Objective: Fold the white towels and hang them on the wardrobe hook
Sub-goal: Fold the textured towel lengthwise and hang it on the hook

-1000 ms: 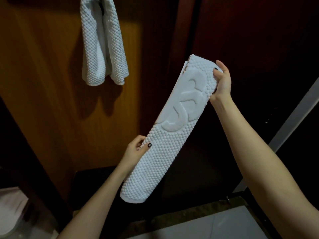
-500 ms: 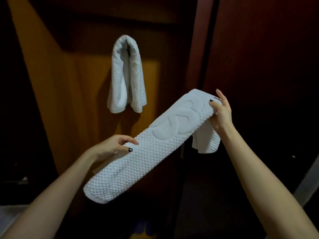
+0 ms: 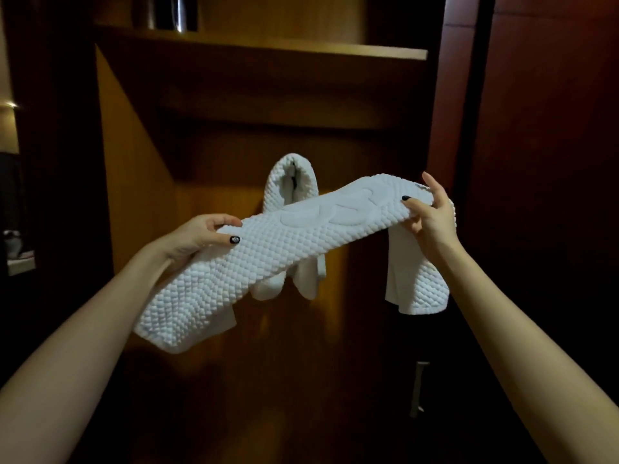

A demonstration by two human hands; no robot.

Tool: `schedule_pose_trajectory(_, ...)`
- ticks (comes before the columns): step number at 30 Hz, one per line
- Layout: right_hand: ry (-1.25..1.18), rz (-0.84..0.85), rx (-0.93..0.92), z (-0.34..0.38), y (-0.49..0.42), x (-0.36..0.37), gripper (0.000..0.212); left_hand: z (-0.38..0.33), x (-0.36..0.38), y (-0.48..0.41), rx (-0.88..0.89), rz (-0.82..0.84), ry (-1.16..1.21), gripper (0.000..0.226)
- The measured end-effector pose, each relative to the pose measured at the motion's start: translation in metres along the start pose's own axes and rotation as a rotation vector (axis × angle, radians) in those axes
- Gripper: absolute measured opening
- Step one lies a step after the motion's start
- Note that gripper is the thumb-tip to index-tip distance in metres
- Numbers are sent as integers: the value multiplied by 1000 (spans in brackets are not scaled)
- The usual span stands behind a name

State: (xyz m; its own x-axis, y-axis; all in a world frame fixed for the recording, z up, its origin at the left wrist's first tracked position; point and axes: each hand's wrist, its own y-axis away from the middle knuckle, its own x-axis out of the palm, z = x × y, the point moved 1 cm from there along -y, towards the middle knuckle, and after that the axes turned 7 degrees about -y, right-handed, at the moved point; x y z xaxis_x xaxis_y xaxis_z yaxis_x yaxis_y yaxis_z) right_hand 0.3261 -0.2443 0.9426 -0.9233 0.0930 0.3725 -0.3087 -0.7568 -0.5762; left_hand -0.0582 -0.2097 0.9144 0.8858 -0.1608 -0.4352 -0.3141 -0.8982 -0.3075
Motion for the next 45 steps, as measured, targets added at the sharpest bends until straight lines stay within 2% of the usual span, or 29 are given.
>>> schedule_pose_trajectory(3, -11, -27, -50, -4, -33, 31, 67, -8, -38, -33, 63, -27, 98, 101)
schedule_pose_trajectory(8, -24, -41, -163, 0, -92, 76, 62, -30, -94, -92, 188, -32, 139, 100)
schedule_pose_trajectory(10, 4, -40, -224, 3, -114, 88, 56, -39, -115, -118, 246, -30, 170, 93)
schedule_pose_trajectory(13, 73, -36, -283, 2, -146, 104, 45, -48, -140, -158, 272, -20, 255, 53)
schedule_pose_trajectory(14, 94, -34, -278, -1, -156, 109, 43, -49, -146, -170, 265, -10, 285, 46)
schedule_pose_trajectory(16, 110, -37, -231, -11, -177, 115, 40, -47, -157, -195, 268, 36, 352, 59)
schedule_pose_trajectory(18, 95, -57, -175, -24, -194, 118, 41, -37, -164, -219, 254, 73, 383, 71)
schedule_pose_trajectory(21, 93, -78, -127, -48, -210, 119, 45, -13, -168, -254, 209, 80, 459, 67)
schedule_pose_trajectory(26, 99, -85, -21, -86, -239, 122, 49, 21, -160, -291, 168, -18, 580, 50)
schedule_pose_trajectory(27, 83, -84, -3, -91, -245, 123, 50, 26, -155, -295, 172, -17, 582, 41)
schedule_pose_trajectory(29, 53, -86, 3, -97, -256, 126, 45, 32, -149, -304, 162, -57, 587, 6)
schedule_pose_trajectory(31, 26, -74, 8, -101, -268, 128, 31, 39, -149, -319, 120, -110, 600, 14)
schedule_pose_trajectory(33, 47, -39, 14, -106, -278, 131, 14, 42, -152, -332, 63, -157, 631, 12)
schedule_pose_trajectory(39, 157, -33, -51, -128, -304, 125, 27, 48, -150, -364, 12, -124, 623, 17)
schedule_pose_trajectory(41, 223, 5, -72, -132, -306, 120, 19, 56, -148, -369, -4, -141, 637, 16)
schedule_pose_trajectory(42, 254, 18, -73, -137, -305, 117, 14, 62, -146, -368, -23, -119, 611, 15)
schedule_pose_trajectory(45, 179, -20, 15, -159, -295, 104, 27, 92, -135, -364, -102, 10, 495, 13)
